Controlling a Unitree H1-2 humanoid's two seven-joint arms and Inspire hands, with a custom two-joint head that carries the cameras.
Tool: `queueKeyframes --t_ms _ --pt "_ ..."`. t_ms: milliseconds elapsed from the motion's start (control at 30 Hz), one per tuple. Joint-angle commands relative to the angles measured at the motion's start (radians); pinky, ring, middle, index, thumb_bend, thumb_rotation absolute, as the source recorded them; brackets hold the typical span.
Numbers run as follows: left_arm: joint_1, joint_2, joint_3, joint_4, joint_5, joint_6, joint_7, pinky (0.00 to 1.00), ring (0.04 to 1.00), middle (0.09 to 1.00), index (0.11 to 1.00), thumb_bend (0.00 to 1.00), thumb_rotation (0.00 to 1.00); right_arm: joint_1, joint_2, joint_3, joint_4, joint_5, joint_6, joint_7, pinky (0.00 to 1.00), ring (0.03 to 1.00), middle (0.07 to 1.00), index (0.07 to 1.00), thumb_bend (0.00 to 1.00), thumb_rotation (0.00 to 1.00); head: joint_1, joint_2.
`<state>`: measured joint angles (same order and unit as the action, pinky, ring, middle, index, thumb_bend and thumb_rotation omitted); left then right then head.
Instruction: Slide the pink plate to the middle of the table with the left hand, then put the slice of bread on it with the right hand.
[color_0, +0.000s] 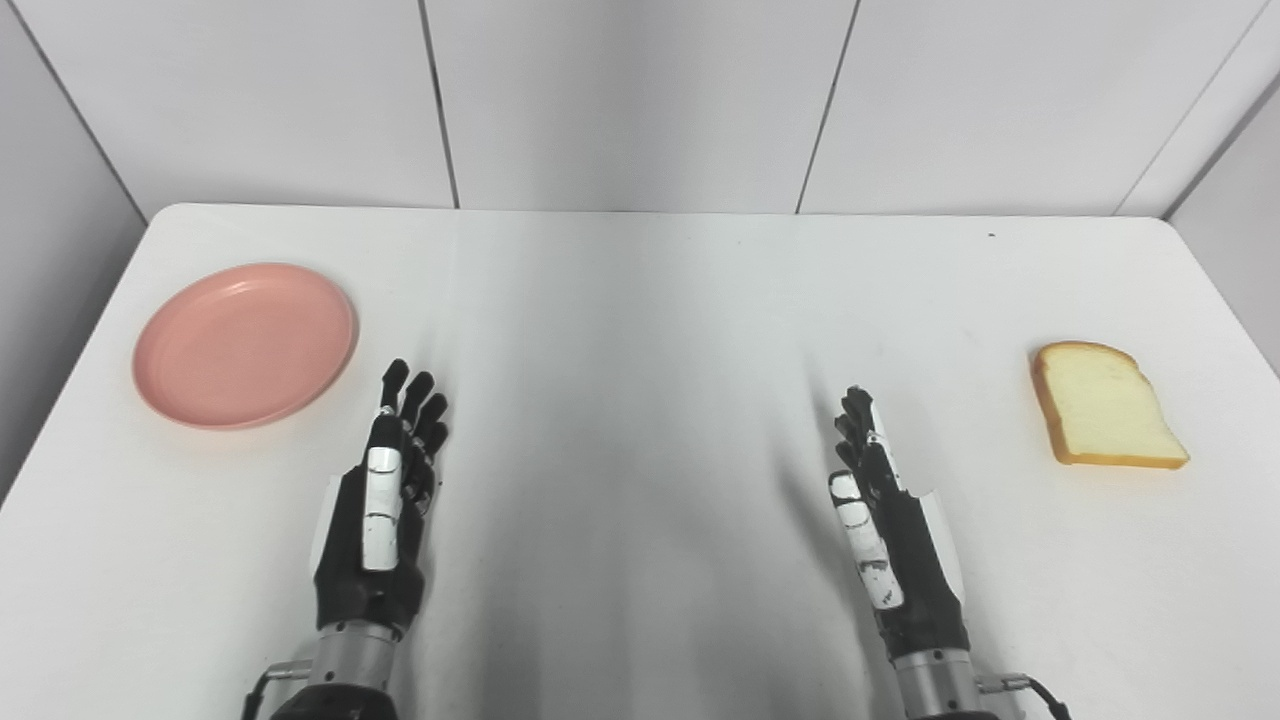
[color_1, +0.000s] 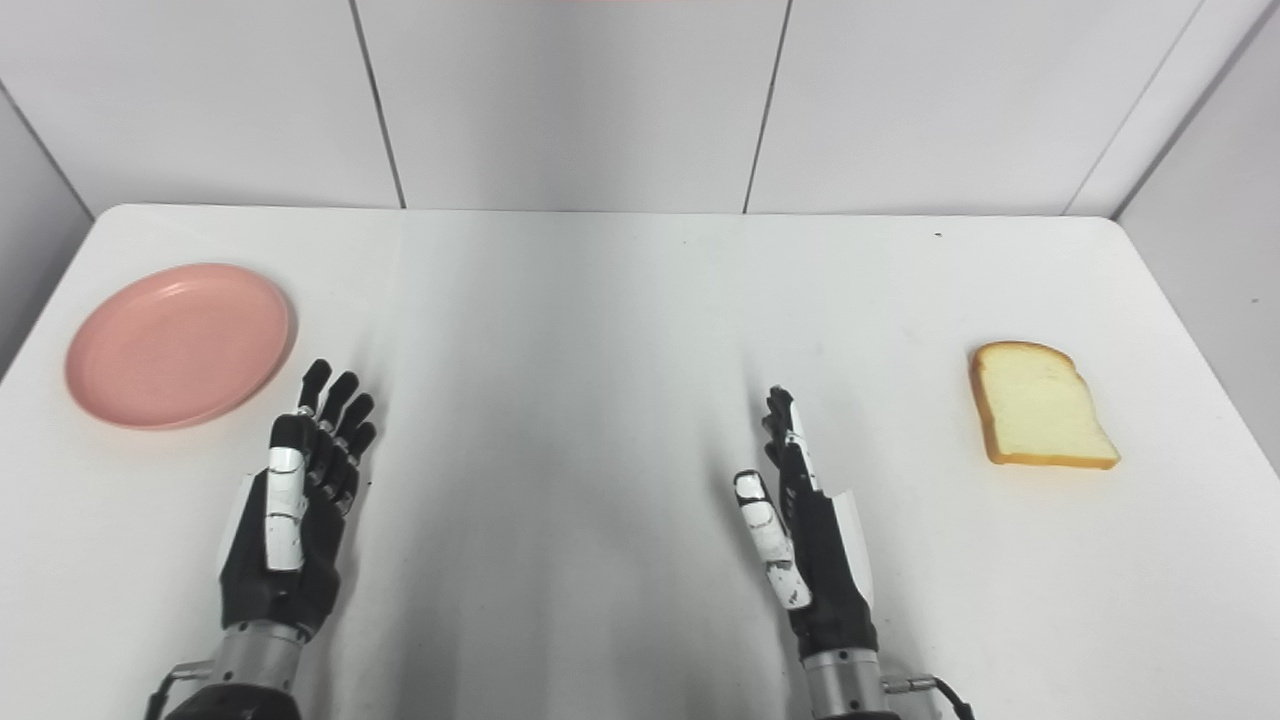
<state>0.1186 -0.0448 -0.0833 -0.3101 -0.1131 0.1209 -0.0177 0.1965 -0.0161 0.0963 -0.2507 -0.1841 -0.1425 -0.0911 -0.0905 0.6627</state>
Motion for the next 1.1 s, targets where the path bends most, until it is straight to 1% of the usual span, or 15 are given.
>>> queueKeyframes --t_ms 0,167,333,467,600,700,767,900,1033,1067 --pt "-0.003 0.001 -0.012 -0.039 0.012 -0.018 -0.018 1.0 0.965 0.975 0.986 0.76 0.91 0.0 0.035 0.006 -0.016 -0.009 -0.059 -0.015 0.98 0.989 1.0 1.0 0.76 1.0 -0.004 0.0" --pt "0.002 0.009 -0.017 -0.053 0.018 -0.003 -0.013 1.0 0.96 0.969 0.982 0.78 0.9 -0.002 0.032 0.013 -0.024 0.003 -0.043 0.009 0.98 0.99 0.999 0.993 0.77 1.0 -0.003 0.001" --pt "0.004 0.008 -0.018 -0.056 0.013 -0.003 -0.016 1.0 0.958 0.97 0.979 0.76 0.89 -0.002 0.024 0.012 -0.028 0.022 -0.033 0.027 0.95 0.978 0.996 0.977 0.76 1.0 0.003 -0.003" --pt "0.0 0.011 -0.018 -0.054 0.014 -0.006 -0.018 1.0 0.965 0.976 0.987 0.77 0.9 -0.001 0.022 0.008 -0.031 0.029 -0.029 0.036 0.95 0.976 0.997 0.976 0.76 1.0 0.009 -0.005" --pt "0.0 0.007 -0.016 -0.054 0.015 -0.006 -0.016 1.0 0.967 0.977 0.987 0.76 0.91 0.001 0.019 0.005 -0.038 0.033 -0.019 0.045 0.94 0.968 0.995 0.974 0.76 1.0 0.014 -0.001" --pt "-0.001 0.003 -0.018 -0.052 0.016 -0.01 -0.015 1.0 0.968 0.979 0.987 0.76 0.9 0.001 0.008 0.004 -0.038 0.048 -0.02 0.062 0.94 0.971 0.997 0.976 0.76 1.0 0.022 -0.001" --pt "0.001 -0.003 -0.019 -0.047 0.021 -0.02 -0.011 1.0 0.966 0.977 0.985 0.77 0.9 0.002 0.0 0.002 -0.038 0.055 -0.019 0.07 0.93 0.967 0.987 0.967 0.75 1.0 0.029 -0.003" --pt "0.005 -0.025 -0.025 -0.019 0.047 -0.095 0.002 0.99 0.939 0.959 0.967 0.8 0.88 0.001 -0.013 -0.006 -0.038 0.063 -0.013 0.087 0.93 0.957 0.958 0.938 0.75 1.0 0.057 -0.013" --pt "0.005 -0.042 -0.039 0.003 0.066 -0.109 0.004 1.0 0.942 0.958 0.966 0.77 0.9 0.001 -0.036 -0.019 -0.018 0.093 -0.023 0.111 0.93 0.959 0.959 0.933 0.74 1.0 0.103 -0.039" --pt "0.005 -0.046 -0.041 0.006 0.069 -0.112 0.004 1.0 0.943 0.957 0.967 0.76 0.9 0.002 -0.039 -0.02 -0.015 0.097 -0.026 0.113 0.93 0.957 0.958 0.932 0.74 1.0 0.103 -0.039"
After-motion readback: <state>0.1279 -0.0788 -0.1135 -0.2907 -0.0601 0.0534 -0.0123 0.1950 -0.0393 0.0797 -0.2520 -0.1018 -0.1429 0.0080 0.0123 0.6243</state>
